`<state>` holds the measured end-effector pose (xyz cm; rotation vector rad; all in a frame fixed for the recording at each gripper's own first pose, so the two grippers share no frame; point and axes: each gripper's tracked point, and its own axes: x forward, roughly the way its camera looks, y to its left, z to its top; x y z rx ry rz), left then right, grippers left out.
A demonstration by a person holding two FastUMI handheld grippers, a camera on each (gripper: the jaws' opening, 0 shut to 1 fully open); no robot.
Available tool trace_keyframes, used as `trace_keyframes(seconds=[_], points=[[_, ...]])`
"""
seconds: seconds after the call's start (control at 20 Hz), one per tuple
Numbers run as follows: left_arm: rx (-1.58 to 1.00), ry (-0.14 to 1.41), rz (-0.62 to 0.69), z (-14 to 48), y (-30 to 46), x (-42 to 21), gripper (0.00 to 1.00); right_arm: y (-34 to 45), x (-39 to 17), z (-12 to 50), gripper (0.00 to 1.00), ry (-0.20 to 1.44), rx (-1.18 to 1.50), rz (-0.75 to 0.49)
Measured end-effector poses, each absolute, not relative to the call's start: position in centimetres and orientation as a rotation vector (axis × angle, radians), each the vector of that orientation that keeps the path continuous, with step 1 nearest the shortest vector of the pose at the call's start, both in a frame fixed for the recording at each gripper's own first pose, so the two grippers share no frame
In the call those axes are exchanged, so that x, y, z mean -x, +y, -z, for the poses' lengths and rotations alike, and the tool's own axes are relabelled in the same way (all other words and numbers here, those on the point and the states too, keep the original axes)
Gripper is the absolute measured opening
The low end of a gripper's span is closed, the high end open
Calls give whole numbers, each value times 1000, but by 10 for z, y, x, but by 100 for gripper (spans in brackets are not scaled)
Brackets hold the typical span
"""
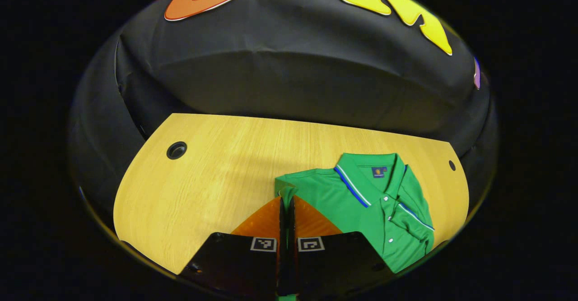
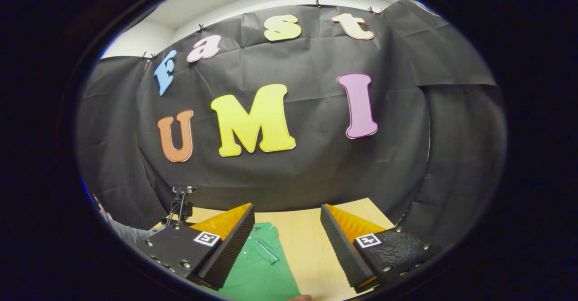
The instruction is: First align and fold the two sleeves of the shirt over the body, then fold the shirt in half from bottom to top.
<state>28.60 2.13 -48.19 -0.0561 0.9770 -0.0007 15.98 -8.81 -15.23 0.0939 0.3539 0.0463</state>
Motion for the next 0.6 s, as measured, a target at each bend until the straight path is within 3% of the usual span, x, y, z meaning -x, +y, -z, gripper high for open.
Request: trace_keyframes(seconds=[0.6], points=[[49,1014,135,492,-48,-257,3,-87,-154,151,93,355,-79,-33]])
